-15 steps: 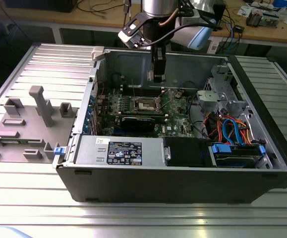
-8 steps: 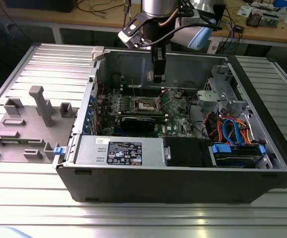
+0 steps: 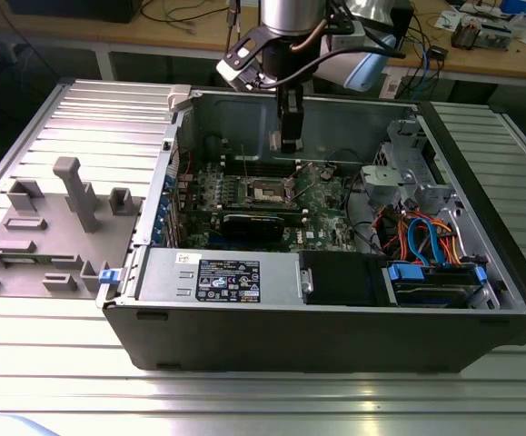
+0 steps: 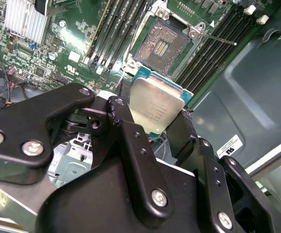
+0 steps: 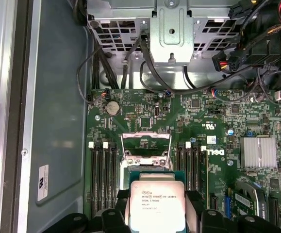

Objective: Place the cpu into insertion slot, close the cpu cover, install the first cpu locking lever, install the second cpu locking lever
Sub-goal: 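Place the cpu into insertion slot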

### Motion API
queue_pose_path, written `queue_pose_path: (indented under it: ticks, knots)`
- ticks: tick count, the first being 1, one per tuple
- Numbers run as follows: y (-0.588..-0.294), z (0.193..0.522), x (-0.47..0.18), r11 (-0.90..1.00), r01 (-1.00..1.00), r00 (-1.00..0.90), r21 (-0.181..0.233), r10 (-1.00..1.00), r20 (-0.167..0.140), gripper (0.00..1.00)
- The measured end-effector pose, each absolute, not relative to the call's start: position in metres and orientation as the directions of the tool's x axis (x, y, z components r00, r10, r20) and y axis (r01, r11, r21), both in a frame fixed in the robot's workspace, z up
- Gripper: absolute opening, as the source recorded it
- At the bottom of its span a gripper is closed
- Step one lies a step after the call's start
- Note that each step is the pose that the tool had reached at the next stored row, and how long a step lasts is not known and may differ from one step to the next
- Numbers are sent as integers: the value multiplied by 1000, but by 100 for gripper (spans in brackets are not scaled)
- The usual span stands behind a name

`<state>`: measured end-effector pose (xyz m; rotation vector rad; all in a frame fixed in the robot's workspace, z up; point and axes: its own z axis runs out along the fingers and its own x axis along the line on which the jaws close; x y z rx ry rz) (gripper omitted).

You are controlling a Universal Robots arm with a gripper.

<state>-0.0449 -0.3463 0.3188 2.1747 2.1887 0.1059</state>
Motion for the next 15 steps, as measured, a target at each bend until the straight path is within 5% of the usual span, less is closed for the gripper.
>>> queue_pose_path:
  ticks: [15]
  knots:
    - [-346, 315, -45, 6, 996, -7, 87, 1000, 10, 54]
